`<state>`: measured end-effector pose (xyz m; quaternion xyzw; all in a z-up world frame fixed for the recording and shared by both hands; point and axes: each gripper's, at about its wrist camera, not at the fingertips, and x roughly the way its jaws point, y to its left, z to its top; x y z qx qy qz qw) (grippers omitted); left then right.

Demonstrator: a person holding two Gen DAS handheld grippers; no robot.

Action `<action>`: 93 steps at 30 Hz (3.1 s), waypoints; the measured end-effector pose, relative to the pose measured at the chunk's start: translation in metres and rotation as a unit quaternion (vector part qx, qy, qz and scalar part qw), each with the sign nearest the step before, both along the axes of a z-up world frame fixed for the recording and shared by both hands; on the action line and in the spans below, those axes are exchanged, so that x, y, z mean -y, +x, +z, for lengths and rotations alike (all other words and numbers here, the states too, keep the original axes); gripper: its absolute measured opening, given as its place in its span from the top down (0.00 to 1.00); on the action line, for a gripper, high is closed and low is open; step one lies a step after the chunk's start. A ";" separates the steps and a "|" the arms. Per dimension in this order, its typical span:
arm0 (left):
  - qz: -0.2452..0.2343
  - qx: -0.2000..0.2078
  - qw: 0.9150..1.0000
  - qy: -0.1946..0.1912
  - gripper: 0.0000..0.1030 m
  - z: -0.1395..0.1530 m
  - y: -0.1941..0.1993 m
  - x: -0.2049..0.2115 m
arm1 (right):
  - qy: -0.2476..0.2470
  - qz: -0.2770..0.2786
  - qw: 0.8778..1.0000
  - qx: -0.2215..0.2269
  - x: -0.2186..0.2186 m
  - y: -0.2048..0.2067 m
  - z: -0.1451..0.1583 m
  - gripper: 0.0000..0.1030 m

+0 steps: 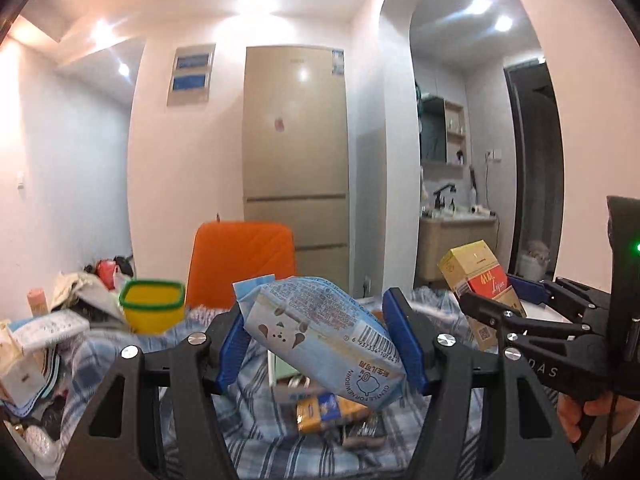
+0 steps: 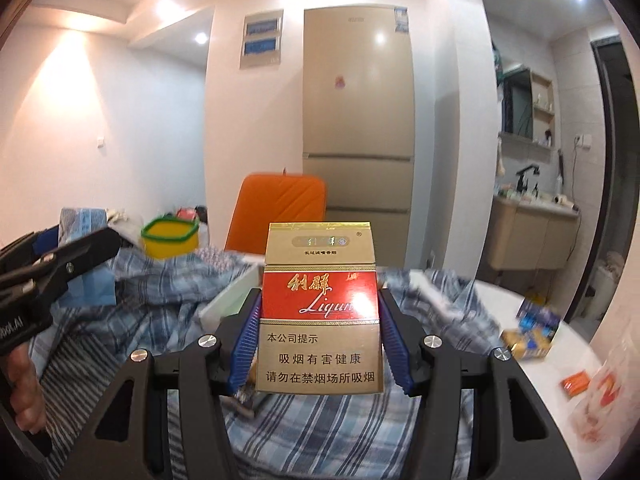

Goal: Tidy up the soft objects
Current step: 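Carry the Liqun pack and wipes packet up over the box with both grippers, then lower the wipes packet and Liqun pack into the box and open both grippers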

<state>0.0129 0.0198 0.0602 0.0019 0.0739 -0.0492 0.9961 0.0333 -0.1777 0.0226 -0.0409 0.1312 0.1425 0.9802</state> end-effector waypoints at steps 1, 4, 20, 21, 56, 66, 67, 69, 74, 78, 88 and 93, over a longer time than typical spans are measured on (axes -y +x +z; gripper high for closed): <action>0.002 0.014 1.000 -0.005 0.39 0.004 -0.001 0.000 | 0.001 -0.002 1.000 0.009 0.000 -0.001 0.005 0.44; 0.005 0.054 0.998 -0.009 0.39 0.014 0.002 0.002 | 0.009 -0.006 0.999 0.039 0.000 -0.001 0.026 0.44; -0.002 0.111 0.993 -0.040 0.39 0.020 0.091 0.008 | 0.050 -0.059 0.992 0.102 -0.008 0.078 0.054 0.44; -0.006 0.108 0.993 -0.049 0.39 0.017 0.097 0.006 | 0.049 -0.061 0.992 0.103 -0.009 0.085 0.051 0.44; -0.013 -0.161 0.987 0.004 0.38 -0.078 0.182 0.015 | -0.017 -0.028 0.989 -0.141 -0.026 0.196 -0.082 0.44; -0.019 -0.198 0.980 -0.014 0.38 -0.092 0.195 0.007 | -0.018 -0.030 0.986 -0.163 -0.024 0.199 -0.091 0.44; -0.020 -0.201 0.979 -0.013 0.38 -0.093 0.196 0.007 | -0.019 -0.030 0.986 -0.165 -0.025 0.199 -0.091 0.44; -0.022 -0.203 0.979 -0.014 0.38 -0.094 0.196 0.007 | -0.021 -0.028 0.985 -0.168 -0.026 0.199 -0.092 0.44; -0.026 -0.200 0.979 -0.007 0.31 -0.094 0.195 0.010 | -0.024 -0.027 0.985 -0.169 -0.027 0.199 -0.092 0.44; -0.023 -0.191 0.981 -0.010 0.07 -0.092 0.192 0.009 | -0.022 -0.028 0.985 -0.170 -0.027 0.199 -0.092 0.44; -0.024 -0.164 0.986 -0.009 0.06 -0.085 0.183 0.010 | -0.024 -0.028 0.984 -0.174 -0.027 0.200 -0.093 0.44; -0.021 -0.152 0.988 -0.006 0.06 -0.081 0.179 0.011 | -0.021 -0.033 0.984 -0.176 -0.025 0.201 -0.093 0.33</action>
